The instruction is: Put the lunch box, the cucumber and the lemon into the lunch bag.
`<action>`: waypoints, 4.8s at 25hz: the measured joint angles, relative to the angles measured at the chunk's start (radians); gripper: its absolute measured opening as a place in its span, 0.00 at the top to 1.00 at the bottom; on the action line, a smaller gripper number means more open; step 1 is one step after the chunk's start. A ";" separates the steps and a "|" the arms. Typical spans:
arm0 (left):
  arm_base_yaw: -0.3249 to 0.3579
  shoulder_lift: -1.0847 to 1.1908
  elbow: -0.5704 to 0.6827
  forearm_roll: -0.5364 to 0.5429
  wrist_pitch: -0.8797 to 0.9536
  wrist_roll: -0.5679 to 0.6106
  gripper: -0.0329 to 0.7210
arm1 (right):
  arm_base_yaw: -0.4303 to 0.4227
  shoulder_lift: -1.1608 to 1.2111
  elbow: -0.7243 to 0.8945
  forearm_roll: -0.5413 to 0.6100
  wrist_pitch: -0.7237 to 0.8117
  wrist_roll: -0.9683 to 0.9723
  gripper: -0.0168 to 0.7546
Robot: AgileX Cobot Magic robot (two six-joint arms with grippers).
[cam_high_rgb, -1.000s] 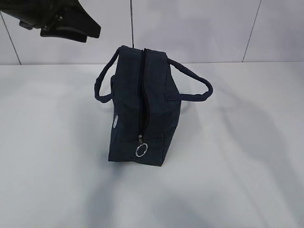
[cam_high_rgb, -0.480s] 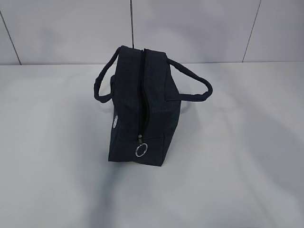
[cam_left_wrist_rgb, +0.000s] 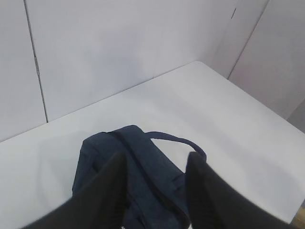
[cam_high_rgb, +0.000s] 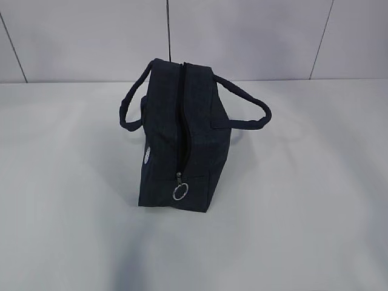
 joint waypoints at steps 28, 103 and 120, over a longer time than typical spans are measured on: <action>0.000 -0.533 0.639 0.024 -0.050 0.091 0.61 | 0.000 -0.795 1.494 0.074 -0.339 -0.034 0.57; 0.000 -0.571 0.753 -0.139 -0.175 0.094 0.61 | 0.441 0.569 1.295 1.387 -0.977 -0.781 0.47; 0.000 -0.571 0.753 -0.144 -0.177 0.094 0.61 | 0.441 0.569 1.294 1.393 -1.018 -0.768 0.76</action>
